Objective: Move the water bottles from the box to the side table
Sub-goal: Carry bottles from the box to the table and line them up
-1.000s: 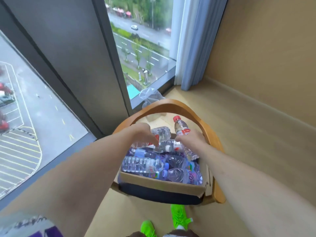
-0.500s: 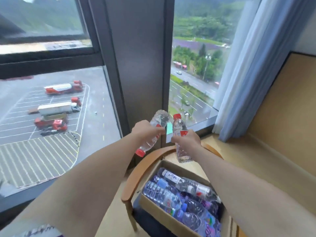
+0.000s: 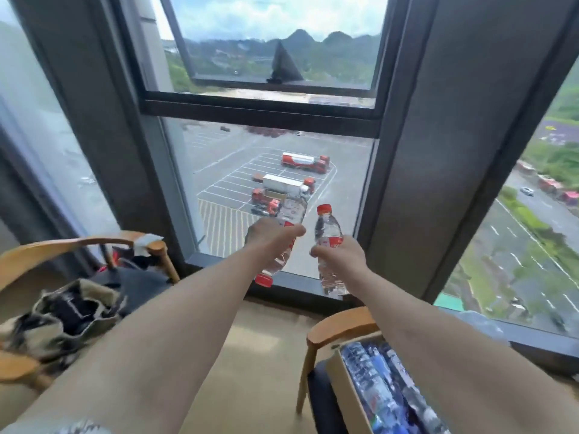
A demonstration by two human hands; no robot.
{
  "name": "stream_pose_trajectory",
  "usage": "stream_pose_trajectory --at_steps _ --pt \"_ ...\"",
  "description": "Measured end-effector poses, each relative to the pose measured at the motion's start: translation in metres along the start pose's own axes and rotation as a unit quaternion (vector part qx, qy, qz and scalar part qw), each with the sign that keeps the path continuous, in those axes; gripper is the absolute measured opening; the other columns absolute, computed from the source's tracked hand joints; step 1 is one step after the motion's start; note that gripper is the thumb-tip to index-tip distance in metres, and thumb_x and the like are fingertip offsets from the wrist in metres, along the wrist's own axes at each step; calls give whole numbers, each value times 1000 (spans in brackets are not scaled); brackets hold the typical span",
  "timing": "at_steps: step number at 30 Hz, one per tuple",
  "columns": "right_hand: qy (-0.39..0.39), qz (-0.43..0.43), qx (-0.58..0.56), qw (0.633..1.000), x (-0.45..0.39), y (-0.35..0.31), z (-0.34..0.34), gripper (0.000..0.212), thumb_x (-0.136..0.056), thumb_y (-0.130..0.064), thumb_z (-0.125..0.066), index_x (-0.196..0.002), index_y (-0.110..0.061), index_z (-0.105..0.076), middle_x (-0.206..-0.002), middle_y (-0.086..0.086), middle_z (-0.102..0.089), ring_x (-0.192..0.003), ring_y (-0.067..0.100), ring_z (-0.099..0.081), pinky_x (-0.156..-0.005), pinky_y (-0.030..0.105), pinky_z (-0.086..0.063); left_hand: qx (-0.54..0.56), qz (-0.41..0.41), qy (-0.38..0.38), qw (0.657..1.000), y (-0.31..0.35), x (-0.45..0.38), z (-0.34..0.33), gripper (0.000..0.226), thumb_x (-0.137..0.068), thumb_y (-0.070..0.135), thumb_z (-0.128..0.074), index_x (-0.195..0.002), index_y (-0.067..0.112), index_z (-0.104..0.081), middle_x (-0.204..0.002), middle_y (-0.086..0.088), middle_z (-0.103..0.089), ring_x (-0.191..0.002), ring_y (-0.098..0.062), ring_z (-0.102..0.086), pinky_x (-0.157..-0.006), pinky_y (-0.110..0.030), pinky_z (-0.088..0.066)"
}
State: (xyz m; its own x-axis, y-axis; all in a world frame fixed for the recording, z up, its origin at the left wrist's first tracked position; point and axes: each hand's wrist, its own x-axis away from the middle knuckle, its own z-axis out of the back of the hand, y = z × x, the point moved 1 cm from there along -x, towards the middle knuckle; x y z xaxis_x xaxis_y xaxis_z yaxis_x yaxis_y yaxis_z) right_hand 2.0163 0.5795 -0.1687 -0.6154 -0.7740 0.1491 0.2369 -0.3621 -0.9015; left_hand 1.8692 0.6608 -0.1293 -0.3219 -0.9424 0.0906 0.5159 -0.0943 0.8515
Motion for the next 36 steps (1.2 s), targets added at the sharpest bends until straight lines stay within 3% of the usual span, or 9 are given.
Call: stream_pose_trajectory --at_steps 5,9,12,15,19,22,27,32,36 --pt "-106 91 2 990 45 -56 -90 23 -72 -24 -85 -87 -16 -69 -78 6 -73 -76 27 -73 -79 47 -62 -26 55 124 990 -53 38 103 43 -83 57 -76 -86 15 -66 -76 1 -68 -60 -13 -65 -37 -19 -39" --pt "-191 131 -10 973 94 -97 -161 27 -72 -20 -84 -91 -6 -70 -86 18 -75 -85 39 -73 -79 55 -61 -40 99 219 970 -93 80 190 50 -77 58 -77 -95 13 -62 -86 1 -64 -77 -18 -60 -57 -28 -41" --pt "-230 147 -14 962 141 -122 -217 34 -67 -24 -83 -90 -2 -71 -86 21 -74 -79 34 -73 -76 54 -59 -30 127 275 953 -129 125 249 47 -70 59 -78 -85 15 -68 -85 1 -69 -79 -20 -64 -58 -29 -41" --pt "-266 168 -15 949 199 -142 -277 27 -62 -27 -83 -80 -10 -71 -76 10 -75 -70 24 -71 -70 47 -60 -46 164 313 934 -166 178 308 55 -68 62 -77 -96 15 -73 -94 -3 -73 -86 -25 -67 -66 -32 -47" --pt "-335 192 -6 922 287 -165 -358 30 -63 -32 -82 -83 -17 -65 -76 0 -70 -67 16 -66 -64 38 -57 -40 197 375 905 -220 256 388 41 -67 58 -77 -75 19 -66 -79 2 -69 -72 -17 -66 -64 -29 -56" --pt "-369 213 5 905 355 -174 -419 33 -62 -34 -81 -86 -16 -66 -78 2 -72 -71 18 -70 -71 42 -61 -32 228 413 881 -262 318 441 41 -67 58 -76 -79 19 -69 -82 -1 -72 -78 -23 -70 -74 -39 -63" --pt "-443 223 11 868 465 -183 -506 48 -58 -38 -80 -97 -16 -63 -91 6 -72 -80 21 -70 -78 43 -61 -8 280 469 838 -325 416 516 49 -63 59 -78 -85 16 -70 -87 -5 -74 -83 -28 -73 -77 -42 -64" --pt "-515 225 23 827 556 -199 -581 57 -47 -40 -81 -96 -18 -62 -90 6 -72 -81 27 -73 -79 51 -62 20 314 530 788 -378 494 581 45 -62 57 -79 -79 17 -69 -80 -3 -72 -77 -26 -72 -71 -42 -64" --pt "-558 243 35 792 620 -211 -643 58 -48 -42 -81 -97 -18 -62 -92 5 -72 -84 28 -73 -82 49 -61 29 335 574 746 -420 545 623 40 -67 53 -81 -70 18 -62 -69 4 -65 -63 -13 -64 -50 -24 -48"
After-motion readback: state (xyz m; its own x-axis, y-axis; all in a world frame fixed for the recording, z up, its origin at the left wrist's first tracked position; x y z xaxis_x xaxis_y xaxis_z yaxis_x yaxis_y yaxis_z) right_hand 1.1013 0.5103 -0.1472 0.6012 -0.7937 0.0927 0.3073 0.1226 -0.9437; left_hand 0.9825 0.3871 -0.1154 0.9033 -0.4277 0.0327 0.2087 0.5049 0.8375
